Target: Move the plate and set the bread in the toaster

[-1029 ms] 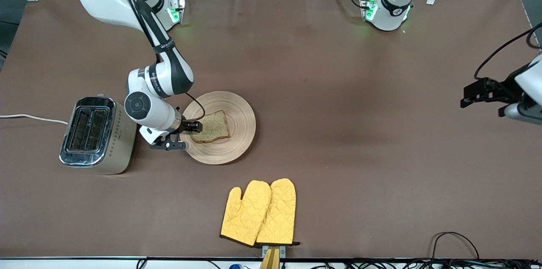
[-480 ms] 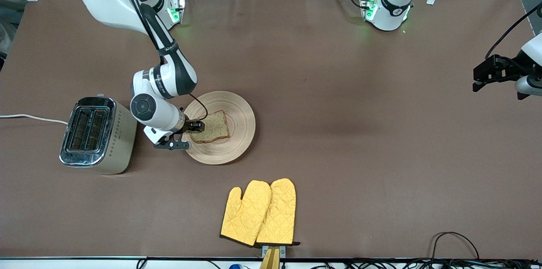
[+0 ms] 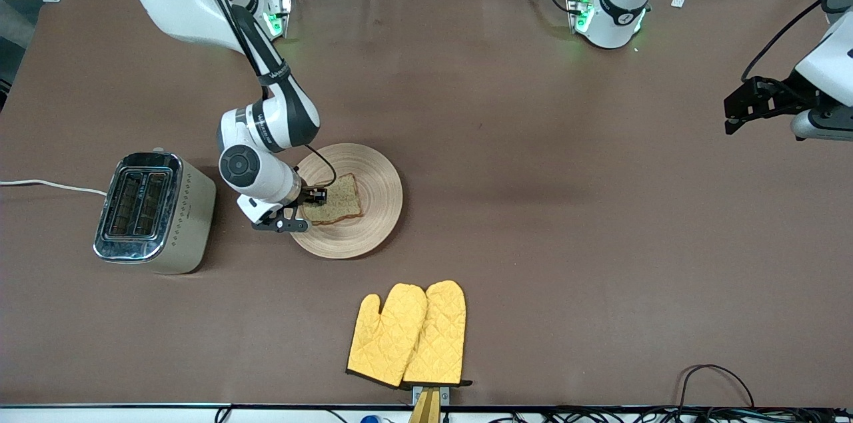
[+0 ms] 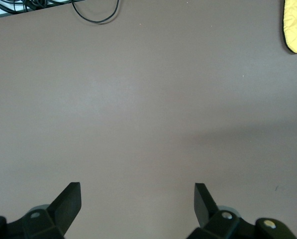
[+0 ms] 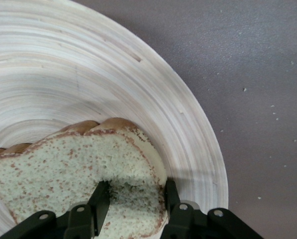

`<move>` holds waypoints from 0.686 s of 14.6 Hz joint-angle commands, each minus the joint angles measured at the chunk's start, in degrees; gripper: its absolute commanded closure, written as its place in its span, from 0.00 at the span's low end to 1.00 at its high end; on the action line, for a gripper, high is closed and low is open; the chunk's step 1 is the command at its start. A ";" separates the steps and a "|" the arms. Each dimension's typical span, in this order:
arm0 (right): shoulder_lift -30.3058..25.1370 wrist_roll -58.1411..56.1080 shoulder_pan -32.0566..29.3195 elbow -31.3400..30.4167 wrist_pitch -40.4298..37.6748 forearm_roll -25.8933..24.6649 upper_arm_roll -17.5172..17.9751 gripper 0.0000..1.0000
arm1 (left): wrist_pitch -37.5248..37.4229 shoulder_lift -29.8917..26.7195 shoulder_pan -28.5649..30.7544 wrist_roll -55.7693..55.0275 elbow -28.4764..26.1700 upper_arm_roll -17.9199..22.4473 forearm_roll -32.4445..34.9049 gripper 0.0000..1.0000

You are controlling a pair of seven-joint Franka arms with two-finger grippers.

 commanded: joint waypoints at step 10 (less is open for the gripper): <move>-2.86 -1.00 -0.22 10.74 -19.06 -8.95 -0.39 1.00 | 8.78 -8.04 -1.24 0.46 -13.02 4.25 -3.77 0.00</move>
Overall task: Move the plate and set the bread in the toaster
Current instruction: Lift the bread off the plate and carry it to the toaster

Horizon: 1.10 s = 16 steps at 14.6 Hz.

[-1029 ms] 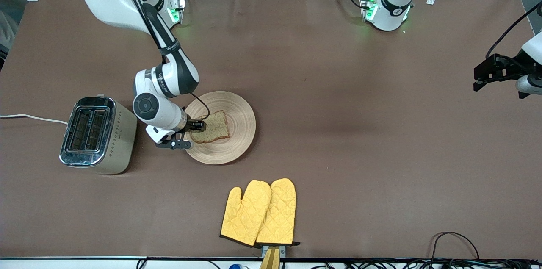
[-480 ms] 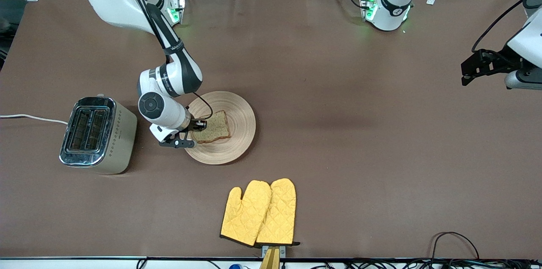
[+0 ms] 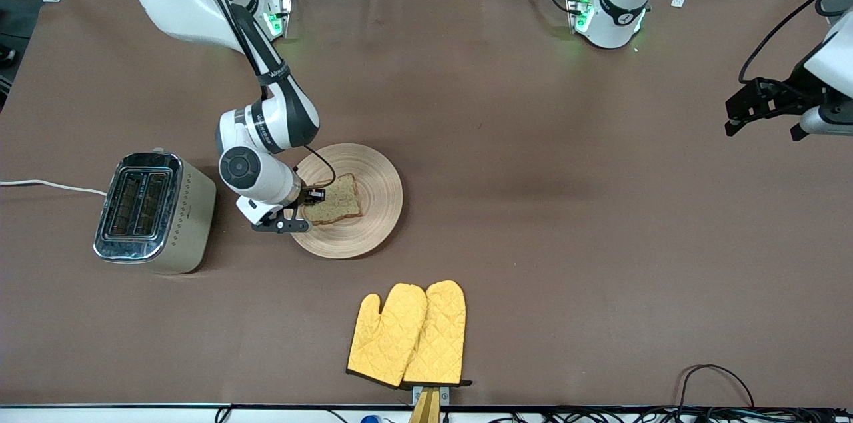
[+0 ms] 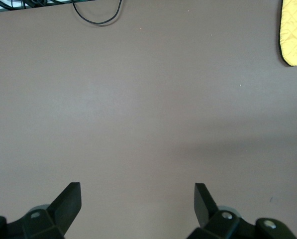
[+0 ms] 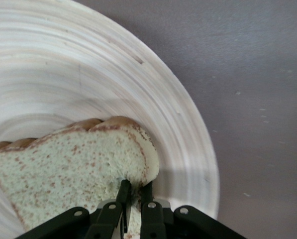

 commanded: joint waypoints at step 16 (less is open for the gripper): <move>-5.83 15.68 -8.28 23.01 -51.75 -47.68 -0.15 1.00 | 0.63 -1.69 -0.45 0.71 -1.75 0.50 -0.32 0.00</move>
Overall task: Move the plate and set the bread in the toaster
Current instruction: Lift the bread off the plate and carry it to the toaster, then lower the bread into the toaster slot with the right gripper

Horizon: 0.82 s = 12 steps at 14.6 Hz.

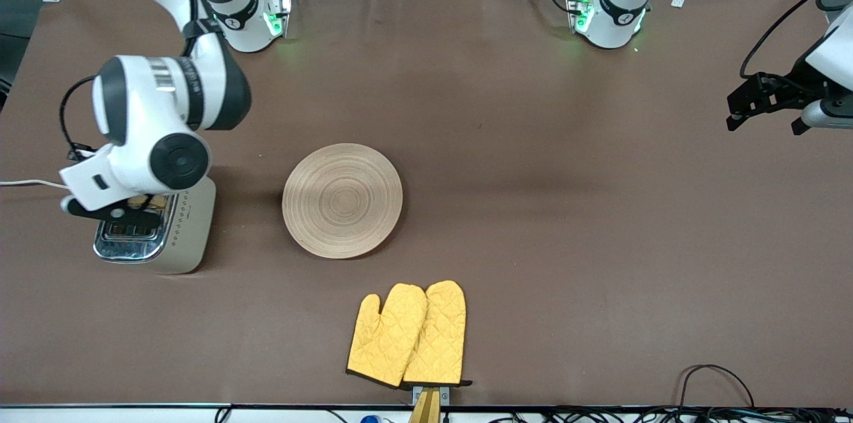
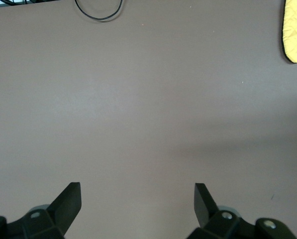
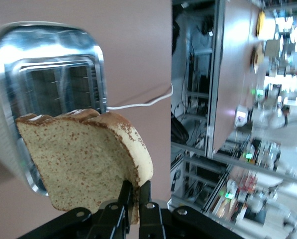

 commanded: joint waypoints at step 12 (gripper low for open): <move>5.10 11.69 -2.35 -1.96 6.25 -0.63 1.04 0.98 | 0.47 -0.94 -0.40 0.65 -0.69 0.08 -0.32 0.00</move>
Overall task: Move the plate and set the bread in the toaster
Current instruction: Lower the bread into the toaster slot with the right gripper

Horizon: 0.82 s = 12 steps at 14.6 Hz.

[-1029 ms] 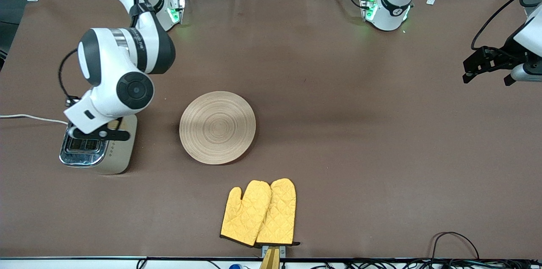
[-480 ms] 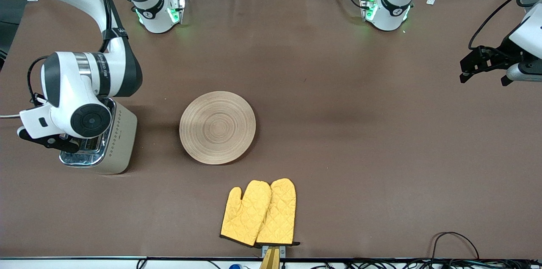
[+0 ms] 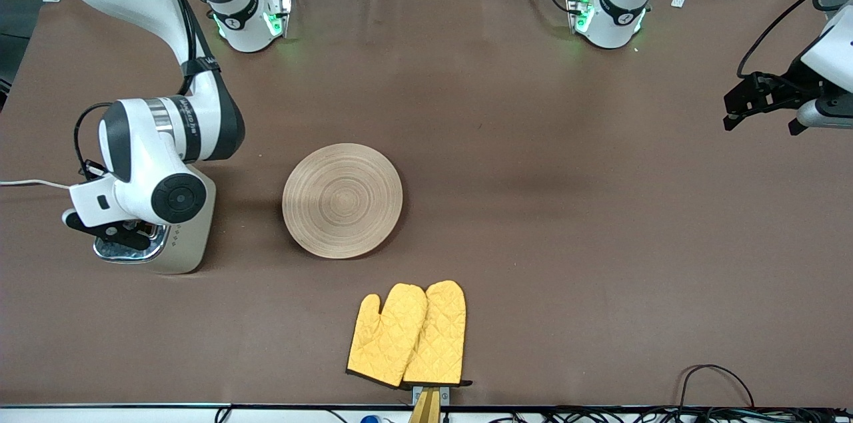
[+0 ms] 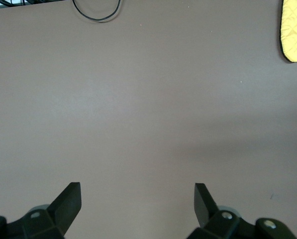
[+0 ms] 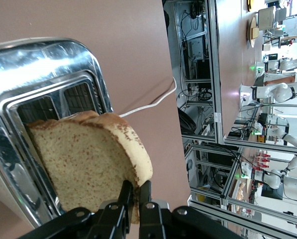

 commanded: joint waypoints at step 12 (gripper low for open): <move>-19.68 -10.54 -14.17 4.63 -3.23 35.23 0.05 0.00 | 0.45 -0.94 -0.04 0.73 -0.77 0.13 -0.40 0.00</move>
